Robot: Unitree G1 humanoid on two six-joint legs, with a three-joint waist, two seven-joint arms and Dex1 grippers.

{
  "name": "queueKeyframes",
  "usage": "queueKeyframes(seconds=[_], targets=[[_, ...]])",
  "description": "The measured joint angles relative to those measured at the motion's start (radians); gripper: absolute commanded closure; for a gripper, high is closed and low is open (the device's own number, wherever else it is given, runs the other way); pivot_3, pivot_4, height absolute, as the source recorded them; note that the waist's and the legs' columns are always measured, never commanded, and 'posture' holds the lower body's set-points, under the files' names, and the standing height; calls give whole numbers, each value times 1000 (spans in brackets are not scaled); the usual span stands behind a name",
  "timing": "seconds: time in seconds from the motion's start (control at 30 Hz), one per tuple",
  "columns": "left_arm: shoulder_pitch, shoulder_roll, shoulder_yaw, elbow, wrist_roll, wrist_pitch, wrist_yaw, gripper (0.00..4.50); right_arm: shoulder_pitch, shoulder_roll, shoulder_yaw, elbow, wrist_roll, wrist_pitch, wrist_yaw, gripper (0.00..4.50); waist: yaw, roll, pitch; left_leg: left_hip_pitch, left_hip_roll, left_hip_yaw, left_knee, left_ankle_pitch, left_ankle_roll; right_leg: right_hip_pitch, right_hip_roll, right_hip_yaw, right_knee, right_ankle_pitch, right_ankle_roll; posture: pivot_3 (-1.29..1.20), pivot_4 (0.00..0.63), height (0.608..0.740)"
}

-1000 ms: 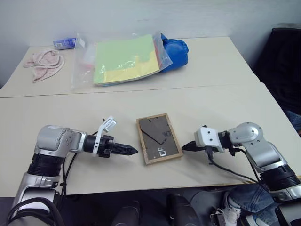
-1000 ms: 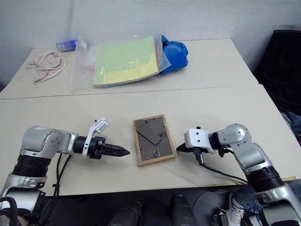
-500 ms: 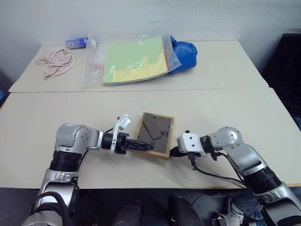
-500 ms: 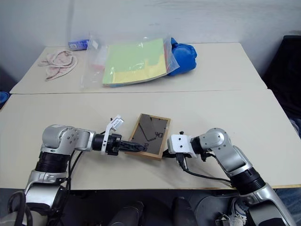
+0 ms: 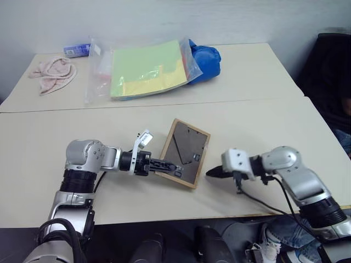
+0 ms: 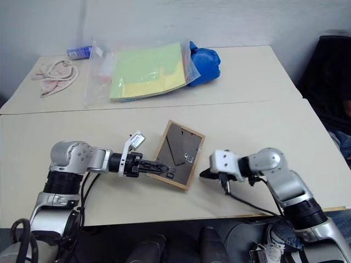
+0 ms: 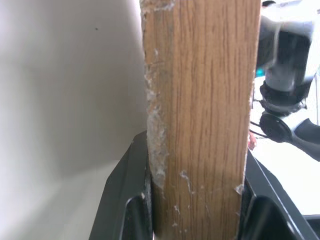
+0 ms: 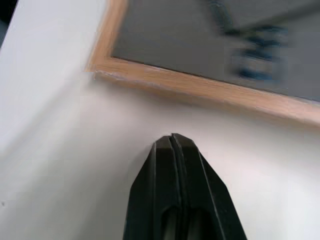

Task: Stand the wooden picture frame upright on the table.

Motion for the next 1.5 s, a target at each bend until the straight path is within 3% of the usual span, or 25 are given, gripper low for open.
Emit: queueKeyframes(seconds=[0.13, 0.37, 0.7, 1.0, 1.13, 1.3, 1.5], targets=[[3, 2, 36, -63, -44, -2, -2, 3224, -109, 1, -128, -80, 209, 274, -61, 2223, 0, 0, 0, 0, 1, -1, 0, 0, 0, 0, 0, 1, -1, 0, 0, 0, 150, 740], [-2, 5, 46, -97, -70, -53, 5, 3224, -223, 130, -78, -65, 303, 454, -178, 0, 1, 0, 0, -1, 0, 0, 0, 0, 0, 0, -1, 2, -1, 0, 0, 0, 150, 740], [-7, 39, -11, -96, -60, -165, 13, 3224, -300, 208, 28, -83, 313, 455, -185, 0, -1, 0, 0, -2, 0, -1, 0, 0, 0, -1, -1, 0, -2, 0, 0, 0, 150, 740], [-10, 87, -7, -87, -60, -177, 20, 3224, -237, 14, -106, -171, 393, 469, -131, 0, 6, -1, 0, -2, 0, -1, 0, -1, 1, -1, -1, 1, -2, 0, 0, 0, 150, 740], [-27, 87, -7, -71, -60, -187, 27, 3224, -188, -51, -109, -159, 321, 352, -97, 0, 5, -1, 0, -2, 0, 0, 0, -1, 1, -1, -1, 1, -2, 0, 0, 0, 150, 740], [-36, 87, 0, -55, -64, -177, 31, 3224, -134, -67, -51, -17, 103, 34, -76, 0, 5, -1, 1, -2, 0, 2, 0, -1, 1, -2, 0, 1, -1, 0, 0, 0, 150, 740], [-41, 79, -17, -60, -64, -182, 31, 3224, -254, 81, -49, -23, 311, 307, -114, 0, -16, -1, 1, -2, 1, 1, -1, -1, 1, -3, 0, 1, -1, 0, 0, 0, 150, 740]])
